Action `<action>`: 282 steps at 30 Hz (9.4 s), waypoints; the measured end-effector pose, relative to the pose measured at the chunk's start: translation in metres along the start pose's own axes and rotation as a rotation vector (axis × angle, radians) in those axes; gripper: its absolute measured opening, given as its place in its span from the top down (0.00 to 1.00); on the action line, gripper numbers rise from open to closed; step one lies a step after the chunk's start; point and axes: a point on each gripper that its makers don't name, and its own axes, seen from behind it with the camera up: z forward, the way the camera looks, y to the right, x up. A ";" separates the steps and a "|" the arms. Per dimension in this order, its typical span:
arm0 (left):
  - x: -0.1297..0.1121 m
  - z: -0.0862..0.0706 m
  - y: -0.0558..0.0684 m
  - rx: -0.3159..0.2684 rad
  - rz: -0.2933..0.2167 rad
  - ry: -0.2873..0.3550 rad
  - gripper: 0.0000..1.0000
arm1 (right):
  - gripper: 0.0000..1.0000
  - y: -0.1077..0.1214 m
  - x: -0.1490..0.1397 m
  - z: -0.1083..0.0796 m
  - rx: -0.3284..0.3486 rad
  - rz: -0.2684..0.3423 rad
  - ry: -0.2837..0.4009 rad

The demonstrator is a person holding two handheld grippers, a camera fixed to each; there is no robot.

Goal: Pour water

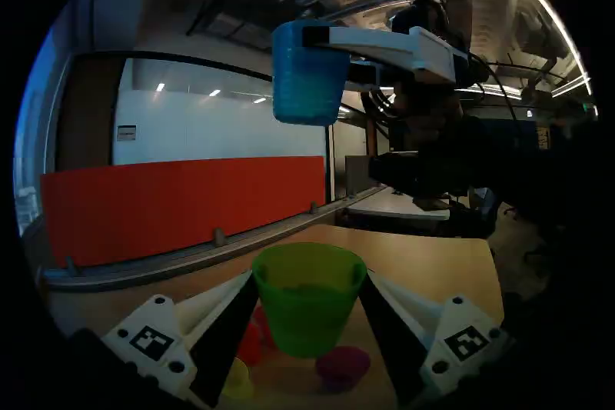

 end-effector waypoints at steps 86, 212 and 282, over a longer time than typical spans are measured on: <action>-0.089 -0.038 -0.019 0.031 0.056 -0.278 0.14 | 0.08 0.042 -0.204 -0.114 -0.130 0.092 -0.298; -0.227 -0.083 -0.007 -0.032 -0.005 -0.584 0.00 | 0.00 -0.011 -0.417 -0.124 -0.069 0.193 -0.668; -0.100 -0.158 -0.123 0.673 -0.126 -0.103 0.01 | 0.00 0.064 -0.306 -0.257 -0.761 0.217 -0.299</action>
